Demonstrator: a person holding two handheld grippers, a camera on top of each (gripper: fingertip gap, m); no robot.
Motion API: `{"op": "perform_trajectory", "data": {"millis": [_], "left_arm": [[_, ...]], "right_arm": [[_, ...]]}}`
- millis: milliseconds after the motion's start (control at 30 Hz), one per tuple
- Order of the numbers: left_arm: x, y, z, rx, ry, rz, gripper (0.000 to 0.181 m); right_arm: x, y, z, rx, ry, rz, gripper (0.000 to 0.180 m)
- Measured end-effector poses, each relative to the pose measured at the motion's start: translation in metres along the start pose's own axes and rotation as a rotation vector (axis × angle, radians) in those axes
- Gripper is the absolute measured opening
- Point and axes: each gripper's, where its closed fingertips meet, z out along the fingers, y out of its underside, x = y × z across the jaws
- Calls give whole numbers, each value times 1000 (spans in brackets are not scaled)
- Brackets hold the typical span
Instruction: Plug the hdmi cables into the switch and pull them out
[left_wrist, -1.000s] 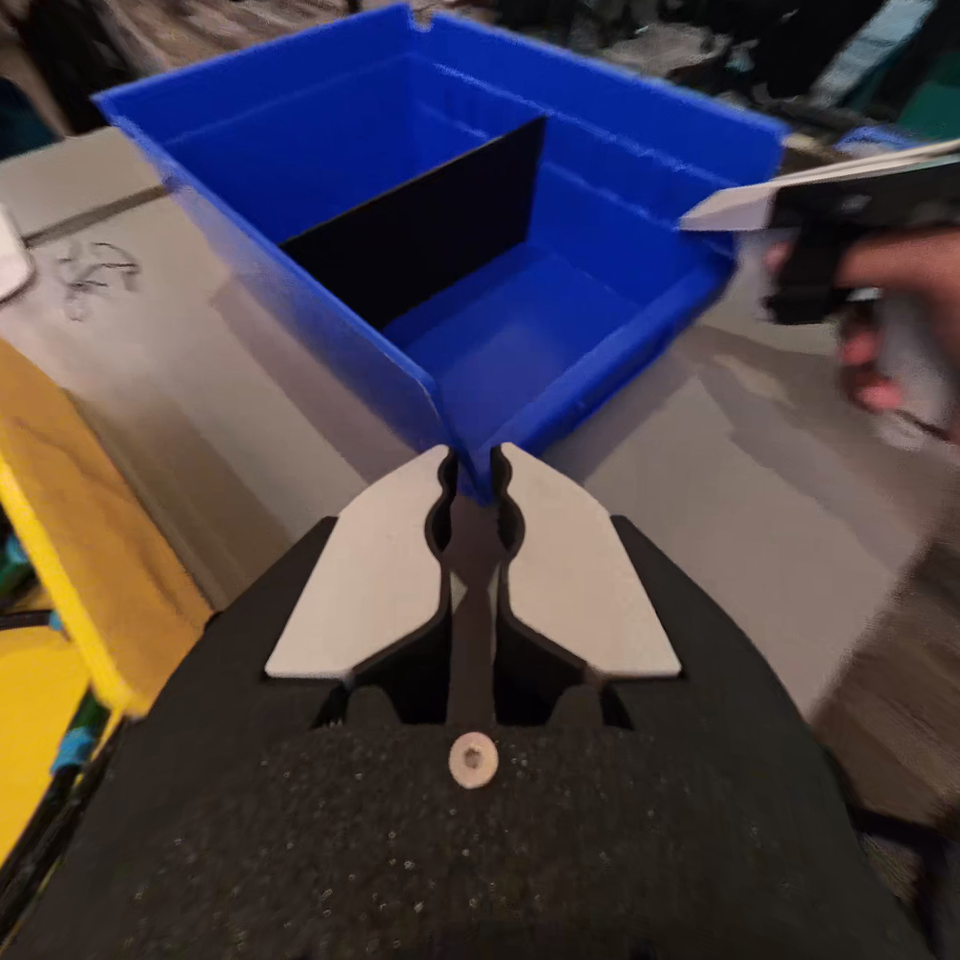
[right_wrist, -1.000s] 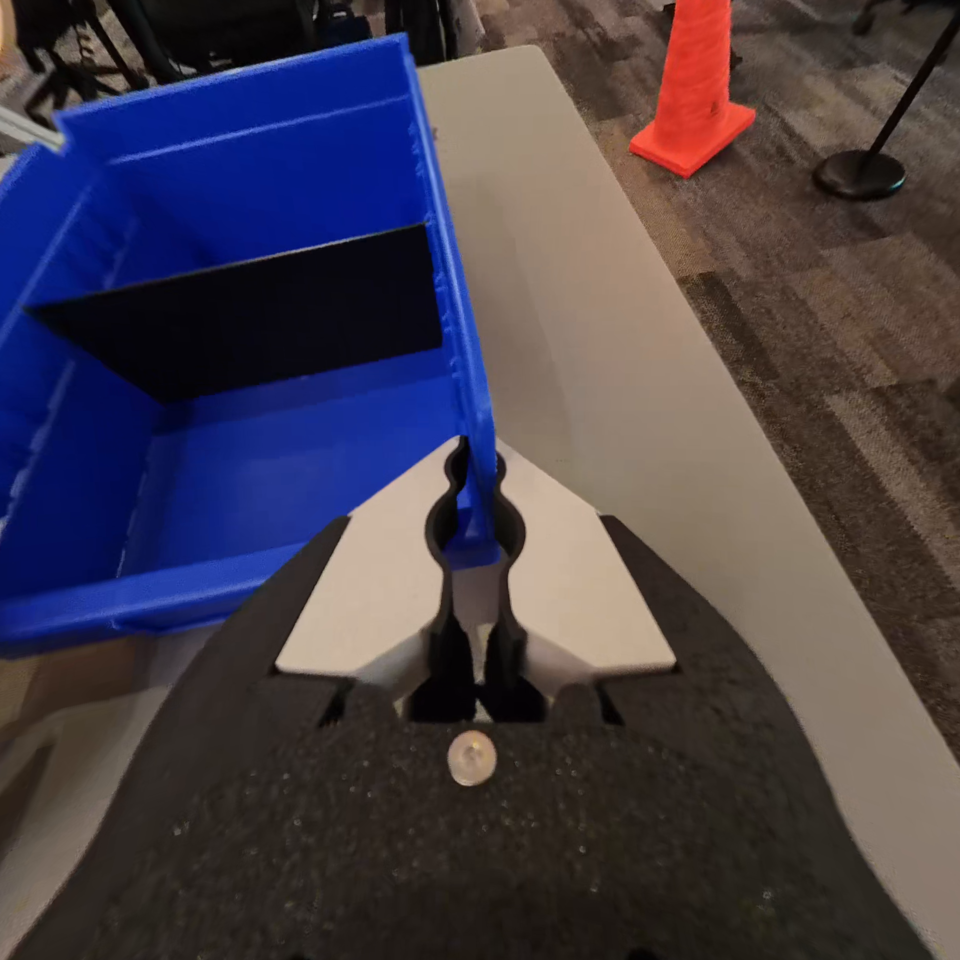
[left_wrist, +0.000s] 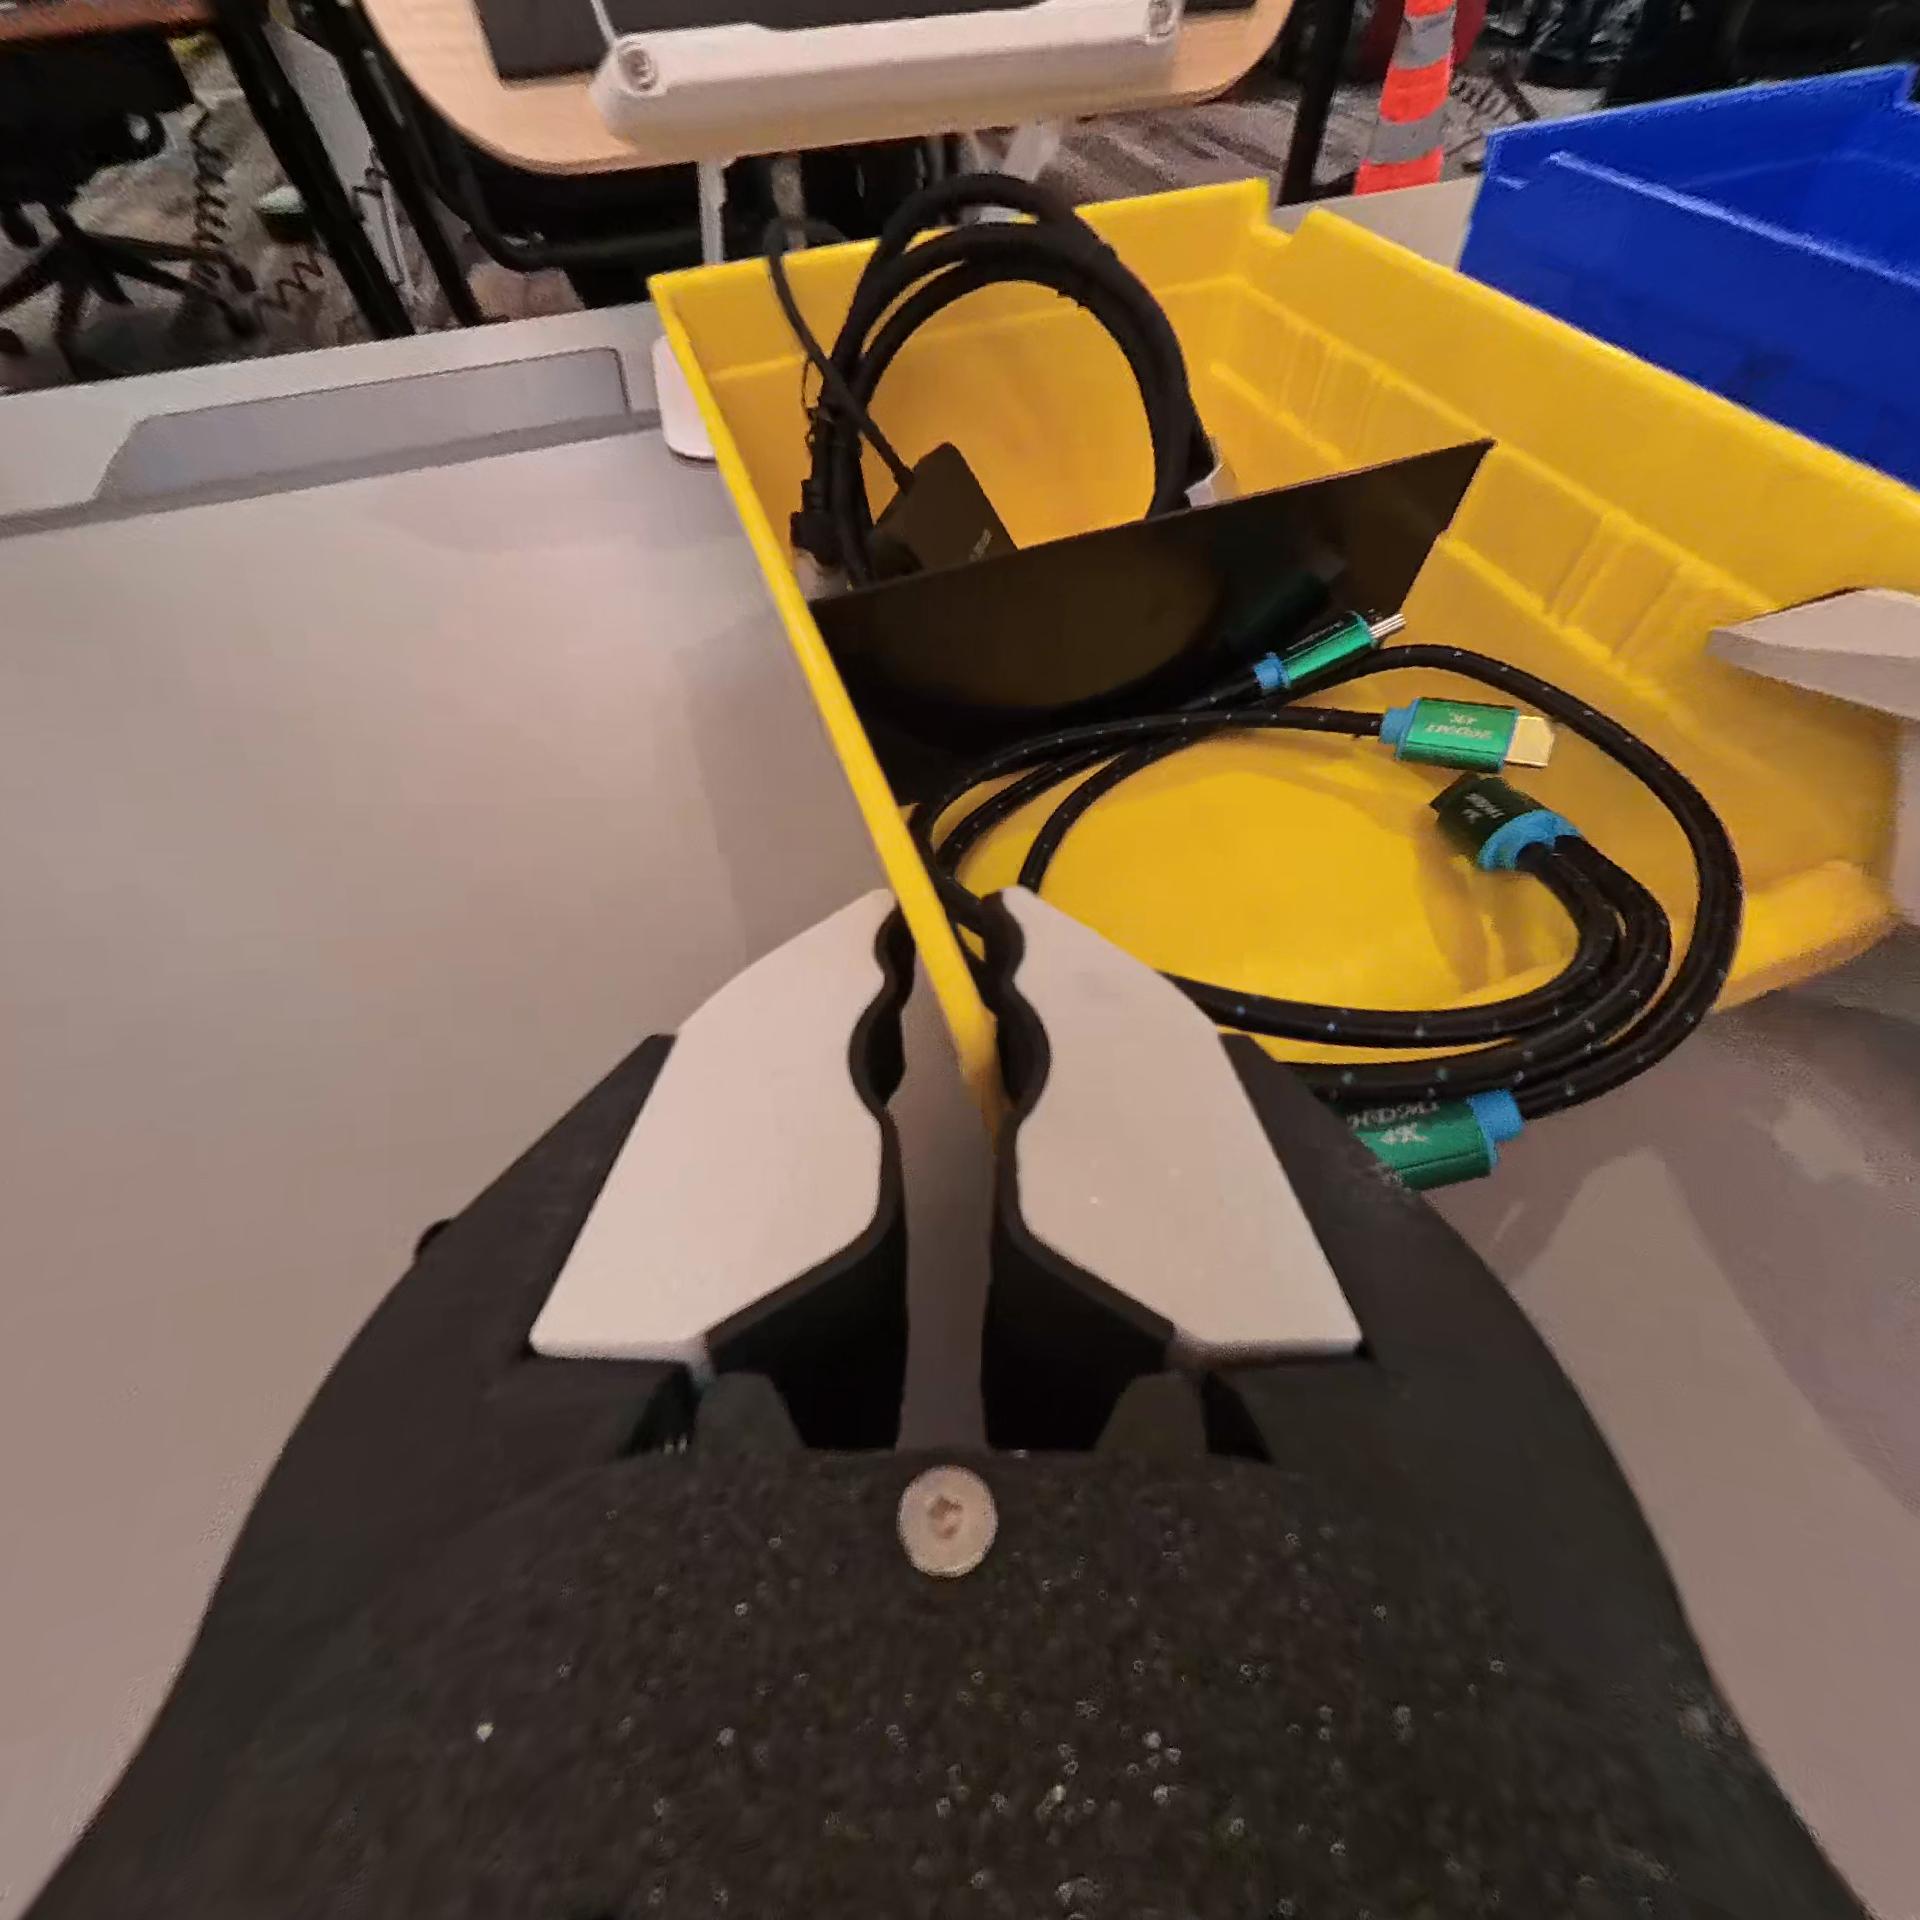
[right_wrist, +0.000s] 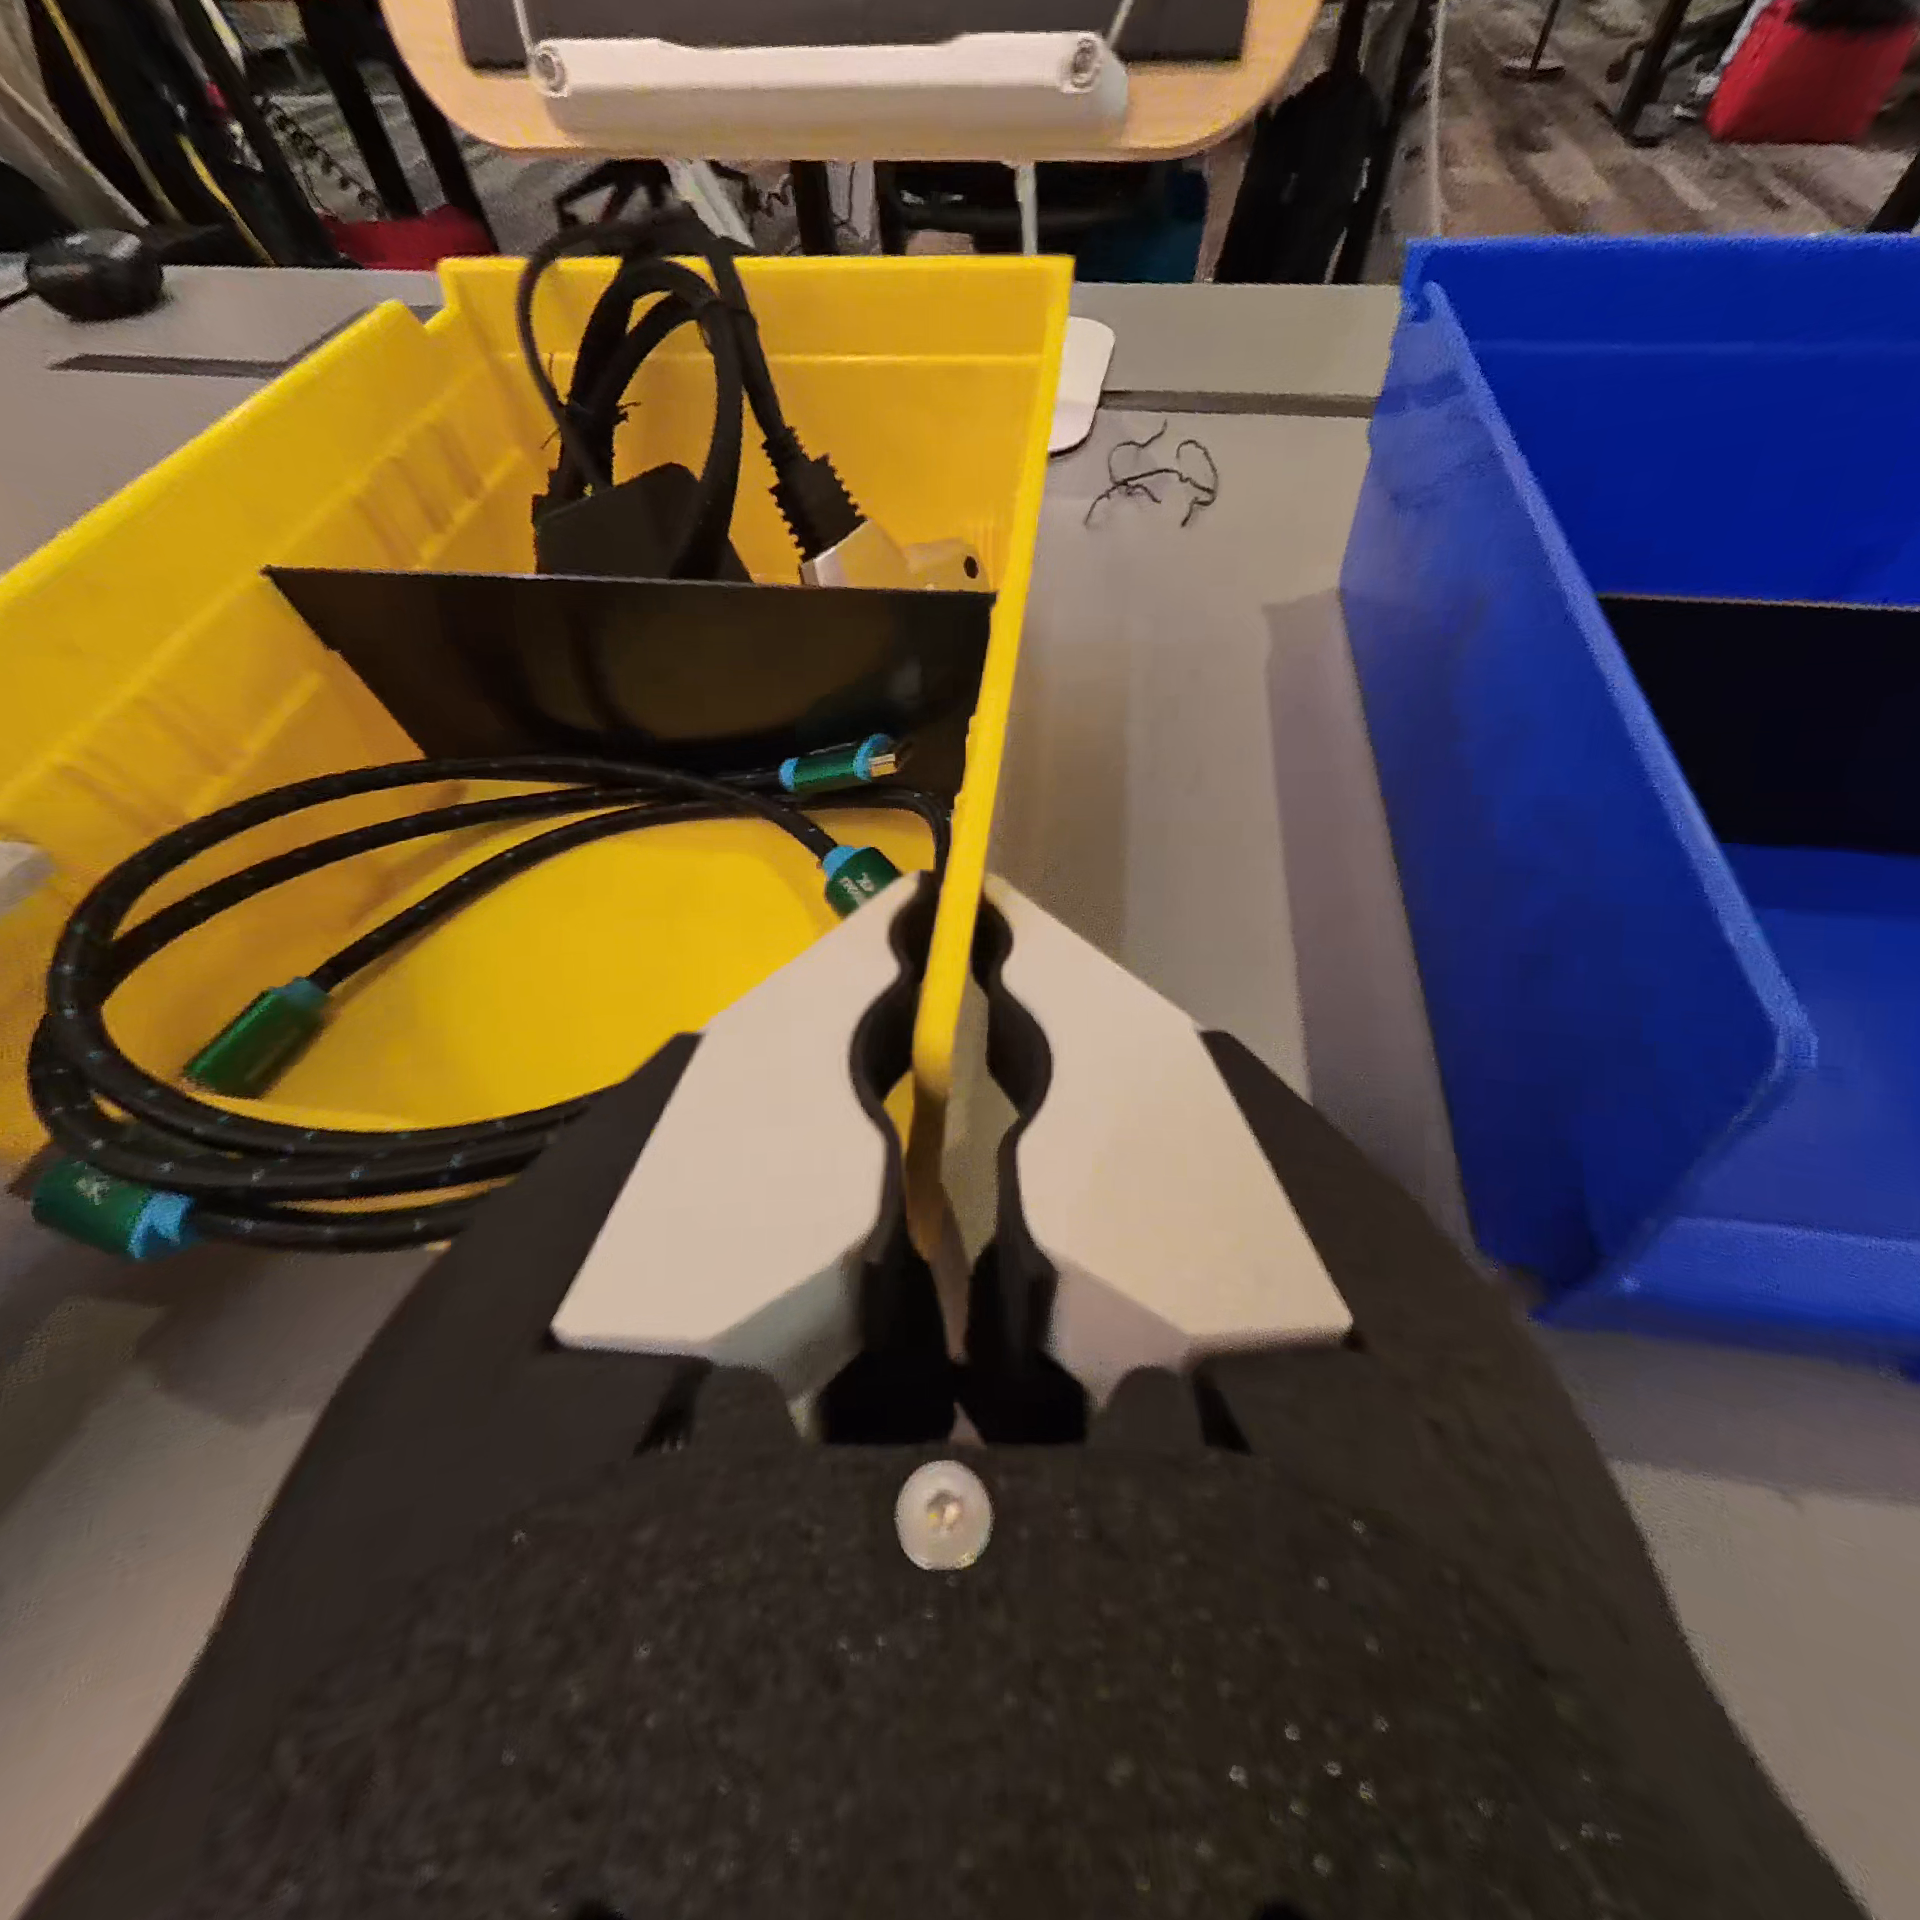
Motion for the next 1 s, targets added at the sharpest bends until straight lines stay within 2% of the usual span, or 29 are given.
{"op": "perform_trajectory", "data": {"millis": [233, 400, 600, 767, 933, 1000], "left_arm": [[-29, -6, -22, 35, -102, 48, 5], [-97, -14, -54, 85, -168, 46, 5], [-202, 7, -74, 39, -230, 18, 4], [-262, 33, -67, -33, -252, 2, 5], [-281, 41, -64, 25, -176, -245, 6], [-284, 39, -67, 54, -175, -318, 16]], "right_arm": [[-31, -6, -22, 65, 28, -30, 6], [-98, -32, -18, 144, -12, -48, 6], [-206, -31, 22, 71, -92, -81, 7], [-263, -16, 57, -15, -146, -94, 9], [-293, -10, 57, -33, -355, -134, 26], [-290, -10, 42, -43, -440, -161, 28]]}}
